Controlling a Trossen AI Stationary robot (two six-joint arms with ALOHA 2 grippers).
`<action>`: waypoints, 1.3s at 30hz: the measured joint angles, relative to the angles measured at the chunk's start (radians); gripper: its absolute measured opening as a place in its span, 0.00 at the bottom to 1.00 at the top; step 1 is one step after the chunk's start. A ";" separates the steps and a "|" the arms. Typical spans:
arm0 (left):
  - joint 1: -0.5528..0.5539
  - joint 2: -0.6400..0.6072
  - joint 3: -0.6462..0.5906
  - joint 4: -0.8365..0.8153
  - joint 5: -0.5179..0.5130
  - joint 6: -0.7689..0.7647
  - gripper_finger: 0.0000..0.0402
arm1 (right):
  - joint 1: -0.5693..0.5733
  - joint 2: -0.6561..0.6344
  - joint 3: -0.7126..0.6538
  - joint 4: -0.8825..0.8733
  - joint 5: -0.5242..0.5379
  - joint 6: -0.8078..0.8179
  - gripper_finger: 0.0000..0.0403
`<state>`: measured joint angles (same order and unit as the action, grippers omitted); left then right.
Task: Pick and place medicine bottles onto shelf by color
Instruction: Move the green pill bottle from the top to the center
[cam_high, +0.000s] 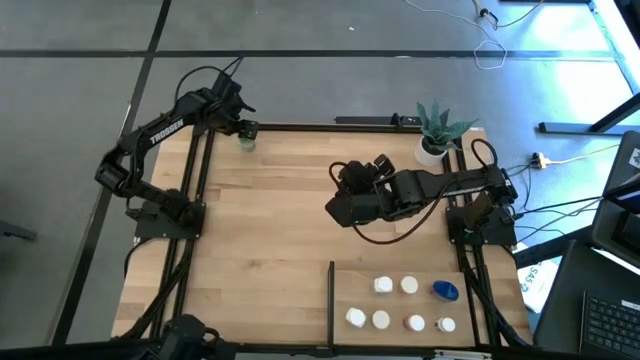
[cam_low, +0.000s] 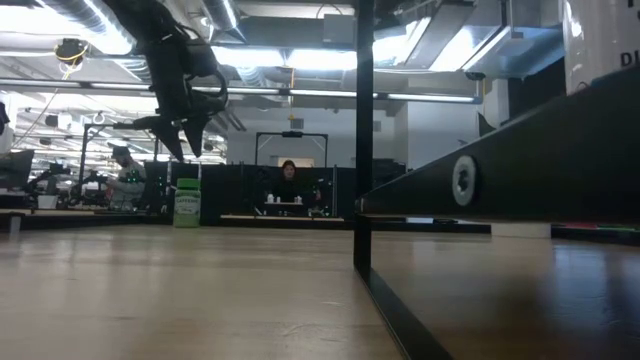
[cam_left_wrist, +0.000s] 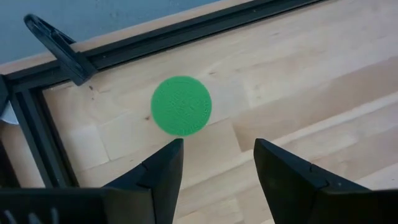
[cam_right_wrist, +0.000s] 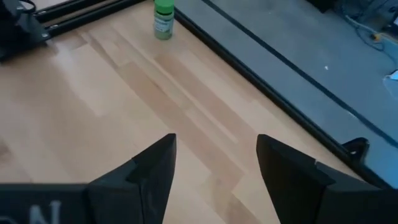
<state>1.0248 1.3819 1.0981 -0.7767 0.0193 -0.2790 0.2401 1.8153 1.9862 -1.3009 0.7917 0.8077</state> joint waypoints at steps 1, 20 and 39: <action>0.000 0.000 0.000 0.002 0.000 0.000 0.47 | 0.000 0.000 0.000 0.006 -0.006 -0.004 0.56; 0.000 0.000 0.000 0.002 -0.002 -0.002 0.47 | 0.000 0.000 0.000 0.049 -0.355 -0.001 0.56; 0.000 0.000 0.000 0.005 -0.005 -0.038 0.56 | 0.000 0.001 0.000 0.080 -0.428 -0.002 0.56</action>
<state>1.0248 1.3819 1.0977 -0.7721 0.0138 -0.3175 0.2405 1.8160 1.9862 -1.2208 0.3641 0.8056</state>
